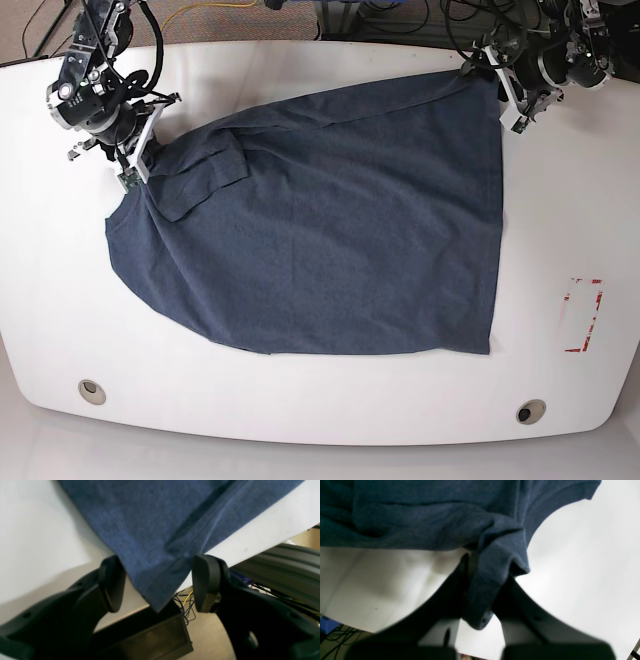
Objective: Layout the t-shirt on the table in an organized manner, then fold the t-shirt properly
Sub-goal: 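Grasp the shirt's hem corner with the left gripper, then pull the hem corner away from the right gripper to stretch the shirt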
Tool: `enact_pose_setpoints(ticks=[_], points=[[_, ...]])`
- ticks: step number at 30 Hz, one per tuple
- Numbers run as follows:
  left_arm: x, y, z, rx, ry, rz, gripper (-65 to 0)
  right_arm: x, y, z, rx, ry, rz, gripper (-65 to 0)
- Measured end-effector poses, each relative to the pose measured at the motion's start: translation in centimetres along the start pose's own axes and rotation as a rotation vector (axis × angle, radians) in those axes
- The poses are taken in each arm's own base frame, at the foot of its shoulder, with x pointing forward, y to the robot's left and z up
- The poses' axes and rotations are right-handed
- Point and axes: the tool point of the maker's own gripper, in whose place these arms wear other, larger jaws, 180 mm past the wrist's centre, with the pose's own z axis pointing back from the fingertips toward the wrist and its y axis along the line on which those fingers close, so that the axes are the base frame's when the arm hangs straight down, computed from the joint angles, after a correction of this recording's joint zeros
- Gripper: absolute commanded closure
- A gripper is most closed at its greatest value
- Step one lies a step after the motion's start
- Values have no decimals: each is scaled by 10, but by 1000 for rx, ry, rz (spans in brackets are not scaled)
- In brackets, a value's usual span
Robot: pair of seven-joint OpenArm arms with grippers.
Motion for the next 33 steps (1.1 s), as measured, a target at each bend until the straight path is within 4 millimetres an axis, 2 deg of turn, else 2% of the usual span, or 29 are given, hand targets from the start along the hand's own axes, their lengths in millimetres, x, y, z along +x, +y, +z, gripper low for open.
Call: enact_pose_setpoints(ticks=[6, 8, 10, 14, 24, 30, 33], points=[[15, -8, -10, -59, -53, 7, -385, 1, 0, 0, 0, -2, 0, 0], [17, -9, -11, -66, -59, 9, -344, 1, 0, 0, 0, -2, 0, 0], [18, -9, -11, -66, -64, 12, -258, 1, 0, 0, -1, -2, 0, 0], [14, -7, -13, -62, -49, 17, -3, 2, -1, 0, -2, -5, 0, 0], [11, -2, -10, -47, -45, 35, 0, 2, -1, 0, -3, -6, 0, 0], [5, 24, 10, 73, -16, 35, 0, 2, 0, 0, -1, -7, -2, 0], [8, 28, 16, 99, -12, 13, 0, 2, 0, 0, 0, -5, -2, 0]])
